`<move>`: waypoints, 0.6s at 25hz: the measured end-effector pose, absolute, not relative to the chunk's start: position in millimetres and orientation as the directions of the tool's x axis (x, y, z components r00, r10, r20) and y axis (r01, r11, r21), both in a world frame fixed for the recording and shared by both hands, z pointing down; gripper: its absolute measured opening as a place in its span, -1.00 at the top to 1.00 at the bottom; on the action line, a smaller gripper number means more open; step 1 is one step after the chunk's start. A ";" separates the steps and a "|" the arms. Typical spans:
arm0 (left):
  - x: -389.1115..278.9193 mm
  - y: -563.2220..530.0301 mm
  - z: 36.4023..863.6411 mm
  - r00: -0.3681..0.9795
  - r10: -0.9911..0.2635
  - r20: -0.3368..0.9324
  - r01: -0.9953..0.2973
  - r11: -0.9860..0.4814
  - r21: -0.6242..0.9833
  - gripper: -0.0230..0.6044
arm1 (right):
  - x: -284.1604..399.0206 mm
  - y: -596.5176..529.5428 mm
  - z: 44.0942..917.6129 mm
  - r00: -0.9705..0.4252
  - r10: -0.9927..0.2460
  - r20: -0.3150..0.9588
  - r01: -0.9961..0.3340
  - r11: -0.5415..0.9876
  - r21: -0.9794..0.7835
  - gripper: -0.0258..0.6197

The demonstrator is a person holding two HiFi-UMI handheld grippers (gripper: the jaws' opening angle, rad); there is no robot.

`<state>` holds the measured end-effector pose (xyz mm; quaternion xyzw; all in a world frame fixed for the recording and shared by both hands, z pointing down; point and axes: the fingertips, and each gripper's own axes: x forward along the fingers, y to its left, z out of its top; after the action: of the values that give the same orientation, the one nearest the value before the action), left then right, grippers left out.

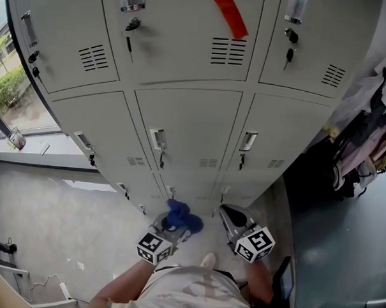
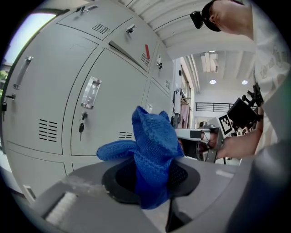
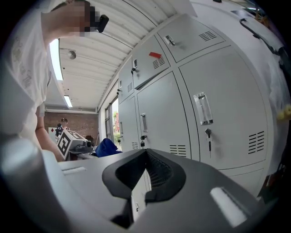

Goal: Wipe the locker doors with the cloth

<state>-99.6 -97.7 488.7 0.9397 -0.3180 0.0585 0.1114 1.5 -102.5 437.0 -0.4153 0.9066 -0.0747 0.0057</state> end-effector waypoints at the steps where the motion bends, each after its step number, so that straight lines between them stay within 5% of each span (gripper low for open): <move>1: -95.4 -104.4 487.5 0.779 -0.600 0.182 -0.626 -0.761 0.171 0.55 | 6.3 -108.6 435.0 -0.665 -0.745 0.047 -0.743 0.655 -0.137 0.90; 15: -94.5 -161.4 444.2 0.638 -0.759 0.129 -0.770 -0.633 0.081 0.55 | 32.3 -165.5 412.3 -0.747 -0.664 -0.002 -0.658 0.741 -0.131 0.90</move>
<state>-94.5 -161.4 444.2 0.9027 -0.4236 0.0412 0.0641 32.3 -165.5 412.3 -0.3545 0.9327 -0.0612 0.0242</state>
